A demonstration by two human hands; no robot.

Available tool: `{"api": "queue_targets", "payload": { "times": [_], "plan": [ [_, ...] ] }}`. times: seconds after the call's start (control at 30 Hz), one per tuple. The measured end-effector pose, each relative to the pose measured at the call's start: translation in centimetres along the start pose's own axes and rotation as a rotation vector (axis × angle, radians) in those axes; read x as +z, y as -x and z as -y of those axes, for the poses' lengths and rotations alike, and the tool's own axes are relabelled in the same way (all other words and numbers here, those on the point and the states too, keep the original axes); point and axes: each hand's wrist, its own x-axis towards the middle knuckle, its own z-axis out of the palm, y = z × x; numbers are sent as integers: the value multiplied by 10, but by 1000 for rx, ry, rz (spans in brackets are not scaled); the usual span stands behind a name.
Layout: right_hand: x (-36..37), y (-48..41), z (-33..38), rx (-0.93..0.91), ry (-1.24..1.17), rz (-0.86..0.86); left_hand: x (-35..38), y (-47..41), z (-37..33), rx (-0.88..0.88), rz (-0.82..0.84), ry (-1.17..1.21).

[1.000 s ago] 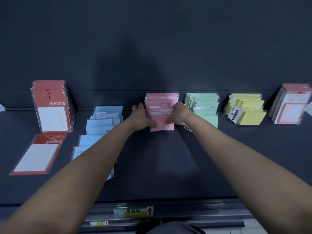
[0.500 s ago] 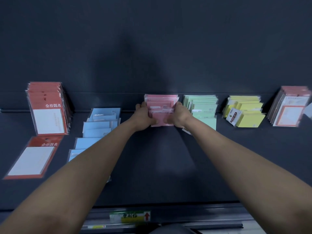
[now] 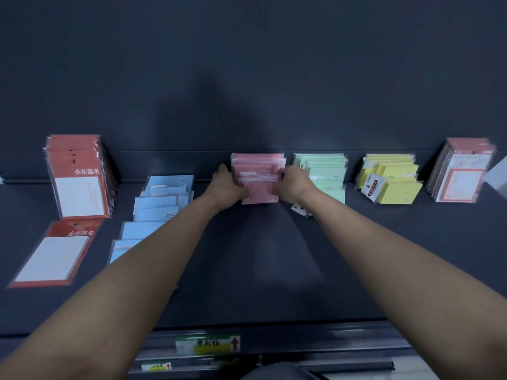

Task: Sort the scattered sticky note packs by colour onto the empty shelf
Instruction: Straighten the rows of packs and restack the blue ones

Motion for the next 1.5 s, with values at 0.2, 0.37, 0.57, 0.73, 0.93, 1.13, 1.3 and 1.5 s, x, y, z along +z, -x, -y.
{"api": "queue_targets", "payload": {
  "times": [0.2,0.37,0.57,0.73,0.93,1.13,1.3,1.5],
  "plan": [
    [9,4,-3,18,-35,7,4,9,-2,-23,-26,113],
    [9,9,-4,8,-21,-4,5,14,-2,-36,-16,108],
    [2,12,-4,-25,26,-29,1,23,-9,-49,-17,7],
    [-15,17,-8,-5,21,-154,-3,45,-35,103,-290,-87],
    [-56,22,-44,120,90,-331,42,58,-75,273,-106,-150],
    [-60,38,-82,287,138,-23,85,61,-81,238,133,-358],
    [-46,43,-91,251,129,-44,98,55,-79,243,91,-418],
    [-40,26,-102,217,97,-106,111,42,-74,224,-14,-324]
  ]
}}
